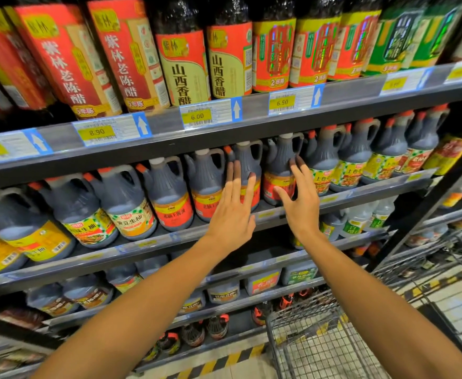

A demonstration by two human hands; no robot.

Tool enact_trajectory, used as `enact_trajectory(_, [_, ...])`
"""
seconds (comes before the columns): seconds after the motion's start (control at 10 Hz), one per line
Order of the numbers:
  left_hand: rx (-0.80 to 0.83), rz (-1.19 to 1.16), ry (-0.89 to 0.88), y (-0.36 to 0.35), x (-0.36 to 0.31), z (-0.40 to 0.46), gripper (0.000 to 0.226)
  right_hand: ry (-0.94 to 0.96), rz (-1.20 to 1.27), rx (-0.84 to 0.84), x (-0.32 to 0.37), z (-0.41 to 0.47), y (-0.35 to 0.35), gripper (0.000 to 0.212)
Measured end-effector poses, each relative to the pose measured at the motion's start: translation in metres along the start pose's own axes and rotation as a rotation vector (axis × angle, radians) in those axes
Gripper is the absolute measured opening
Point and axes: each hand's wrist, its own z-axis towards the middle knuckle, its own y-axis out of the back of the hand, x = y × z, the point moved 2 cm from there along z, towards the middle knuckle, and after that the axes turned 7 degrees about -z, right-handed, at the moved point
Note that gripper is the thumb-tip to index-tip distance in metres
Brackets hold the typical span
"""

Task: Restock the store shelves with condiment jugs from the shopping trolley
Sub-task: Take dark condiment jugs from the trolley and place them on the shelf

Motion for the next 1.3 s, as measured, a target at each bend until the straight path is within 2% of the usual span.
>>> enact_trajectory(0.1, [-0.013,-0.032,0.035,-0.001,-0.010,0.003,0.087,-0.039,0.019,-0.023,0.004,-0.003,-0.002,0.065])
enact_trajectory(0.3, [-0.077,-0.340,0.118,-0.014,-0.019,-0.029,0.094,-0.213,0.167,0.006,0.006,-0.022,0.002,0.078])
enact_trajectory(0.5, [-0.057,-0.599,0.388,-0.026,-0.036,-0.027,0.101,-0.337,-0.046,0.063,0.005,-0.013,0.000,0.082])
enact_trajectory(0.6, [-0.077,-0.611,0.415,-0.026,-0.038,-0.025,0.101,-0.365,-0.066,0.057,0.003,-0.008,0.000,0.080])
enact_trajectory(1.0, [0.006,-0.589,0.318,-0.016,-0.022,-0.037,0.088,-0.307,0.058,0.100,0.002,-0.014,0.006,0.075])
enact_trajectory(1.1, [0.032,-0.488,0.235,-0.005,-0.004,-0.052,0.078,-0.170,0.038,0.068,0.011,-0.027,0.013,0.075])
enact_trajectory(1.3, [0.008,-0.231,0.051,0.036,0.049,-0.097,0.063,0.073,0.004,0.102,0.055,-0.039,0.030,0.061])
